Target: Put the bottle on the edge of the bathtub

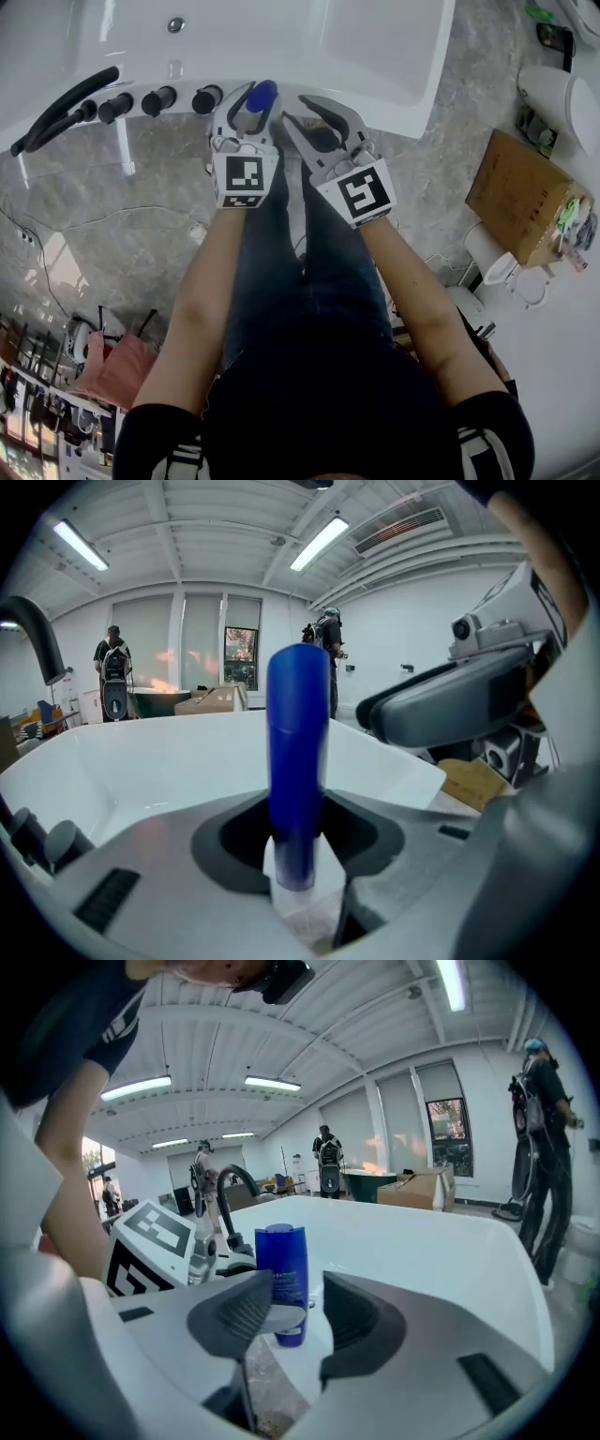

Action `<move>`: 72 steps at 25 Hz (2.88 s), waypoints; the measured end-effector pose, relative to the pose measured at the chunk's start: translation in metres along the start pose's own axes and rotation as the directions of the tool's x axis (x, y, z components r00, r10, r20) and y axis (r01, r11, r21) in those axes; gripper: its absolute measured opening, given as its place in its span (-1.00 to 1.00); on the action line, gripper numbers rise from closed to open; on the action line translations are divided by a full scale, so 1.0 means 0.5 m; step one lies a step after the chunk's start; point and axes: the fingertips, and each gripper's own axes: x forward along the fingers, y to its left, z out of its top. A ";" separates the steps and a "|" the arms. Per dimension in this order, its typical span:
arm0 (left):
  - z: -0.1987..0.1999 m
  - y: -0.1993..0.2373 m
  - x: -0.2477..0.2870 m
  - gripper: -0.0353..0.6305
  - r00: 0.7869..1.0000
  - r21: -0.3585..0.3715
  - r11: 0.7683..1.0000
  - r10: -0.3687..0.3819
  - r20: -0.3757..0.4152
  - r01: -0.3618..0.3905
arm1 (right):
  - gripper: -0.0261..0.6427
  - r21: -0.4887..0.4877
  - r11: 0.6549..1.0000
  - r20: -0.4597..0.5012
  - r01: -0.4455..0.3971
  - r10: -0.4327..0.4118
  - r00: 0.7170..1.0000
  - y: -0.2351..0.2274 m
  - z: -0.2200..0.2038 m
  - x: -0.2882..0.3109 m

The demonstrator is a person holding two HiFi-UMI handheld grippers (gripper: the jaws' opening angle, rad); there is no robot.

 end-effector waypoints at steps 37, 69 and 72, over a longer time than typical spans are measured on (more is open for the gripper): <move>-0.016 0.019 -0.218 -0.69 0.996 -0.109 0.990 -0.082 0.043 0.087 | -0.15 -0.066 0.996 -0.031 -0.062 0.060 0.998 0.068 0.024 0.079; 0.456 0.065 -0.371 -0.89 0.914 -0.051 0.995 0.096 0.394 -0.083 | -0.87 0.026 0.958 0.282 0.287 -0.282 0.917 -0.059 0.389 -0.243; 0.544 0.076 -0.405 -0.89 0.886 -0.029 0.993 0.113 0.450 -0.112 | -0.87 -0.001 0.934 0.346 0.357 -0.334 0.877 -0.064 0.482 -0.291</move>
